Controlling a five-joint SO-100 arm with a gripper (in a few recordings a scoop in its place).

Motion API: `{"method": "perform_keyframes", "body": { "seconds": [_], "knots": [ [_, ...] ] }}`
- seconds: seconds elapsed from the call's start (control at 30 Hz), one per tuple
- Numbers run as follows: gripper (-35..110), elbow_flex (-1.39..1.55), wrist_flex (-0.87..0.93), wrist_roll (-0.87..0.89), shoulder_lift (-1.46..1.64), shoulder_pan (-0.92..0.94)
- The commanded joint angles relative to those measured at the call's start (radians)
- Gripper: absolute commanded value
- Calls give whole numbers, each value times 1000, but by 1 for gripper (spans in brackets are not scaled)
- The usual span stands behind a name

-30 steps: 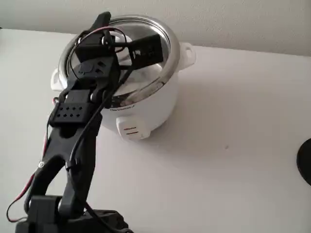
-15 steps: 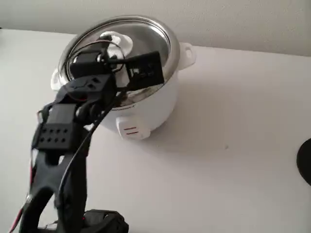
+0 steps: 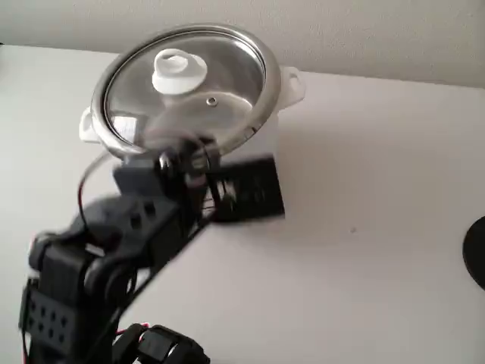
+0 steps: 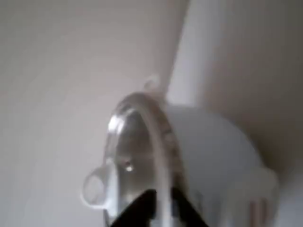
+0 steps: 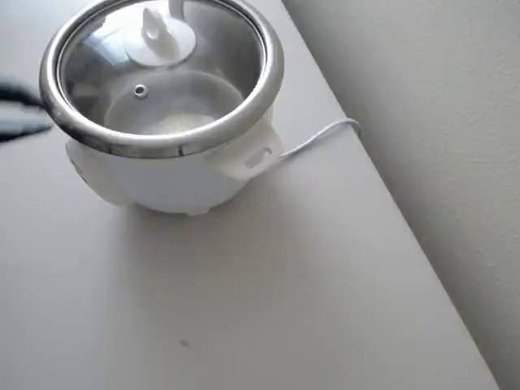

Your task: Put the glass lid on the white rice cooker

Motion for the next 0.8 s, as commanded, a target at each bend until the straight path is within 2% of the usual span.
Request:
{"method": "perform_keyframes", "body": {
  "seconds": [0.0,0.2,0.5,0.77],
  "knots": [
    [0,127,83,12,186,28],
    [0,408,189,52,454,-9],
    [0,588,241,77,462,-172],
    [0,769,201,115,463,-147]
  ]
}}
